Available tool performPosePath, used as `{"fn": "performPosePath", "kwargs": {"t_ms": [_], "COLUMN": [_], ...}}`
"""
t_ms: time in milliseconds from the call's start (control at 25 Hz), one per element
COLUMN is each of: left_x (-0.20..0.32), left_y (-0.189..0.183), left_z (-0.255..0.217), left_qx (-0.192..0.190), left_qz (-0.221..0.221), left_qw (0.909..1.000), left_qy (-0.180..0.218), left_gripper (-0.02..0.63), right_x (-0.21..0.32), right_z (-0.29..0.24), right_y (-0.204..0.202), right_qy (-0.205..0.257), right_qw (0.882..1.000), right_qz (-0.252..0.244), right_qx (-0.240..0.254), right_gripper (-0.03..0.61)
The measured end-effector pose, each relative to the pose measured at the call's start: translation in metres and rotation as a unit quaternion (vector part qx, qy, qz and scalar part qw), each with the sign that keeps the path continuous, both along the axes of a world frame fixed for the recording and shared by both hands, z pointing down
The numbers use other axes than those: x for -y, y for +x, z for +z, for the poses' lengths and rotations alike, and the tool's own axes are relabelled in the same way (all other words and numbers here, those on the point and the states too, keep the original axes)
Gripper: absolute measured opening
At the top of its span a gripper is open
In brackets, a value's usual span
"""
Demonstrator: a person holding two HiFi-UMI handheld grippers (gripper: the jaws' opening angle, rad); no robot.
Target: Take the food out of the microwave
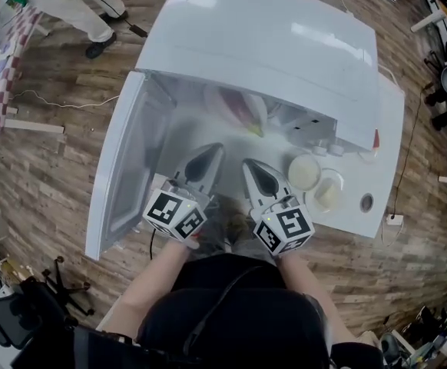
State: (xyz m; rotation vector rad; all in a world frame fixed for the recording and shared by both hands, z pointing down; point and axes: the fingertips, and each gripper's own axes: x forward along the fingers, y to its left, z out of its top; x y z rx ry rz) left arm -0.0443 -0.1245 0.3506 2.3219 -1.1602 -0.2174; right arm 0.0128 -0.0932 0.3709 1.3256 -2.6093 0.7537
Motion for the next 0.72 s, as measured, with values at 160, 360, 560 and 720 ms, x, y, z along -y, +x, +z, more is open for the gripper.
{"fn": "performPosePath", "kwargs": {"t_ms": [160,360,560,720], "left_x": [0.015,0.028,0.033,0.036], "left_y": [0.001,-0.002,0.000,-0.002], "left_z": [0.010,0.023,0.039,0.050], "left_qx": [0.004,0.009,0.013,0.019], "left_qz": [0.016,0.027,0.043,0.044], "left_qw": [0.9998,0.9993,0.9978,0.9969], "left_qy": [-0.011,-0.024,-0.050,-0.063], "left_gripper": [0.012,0.012,0.012,0.012], "right_x": [0.016,0.028,0.034,0.042], "right_z": [0.015,0.028,0.044,0.052], "right_y": [0.002,0.000,0.001,0.004], "right_qy": [-0.030,-0.059,-0.091,-0.106], "right_qw": [0.999,0.997,0.992,0.987], "right_qz": [0.030,0.053,0.082,0.111], "right_qx": [0.002,0.014,0.019,0.040], "right_gripper": [0.020,0.020,0.020,0.021]}}
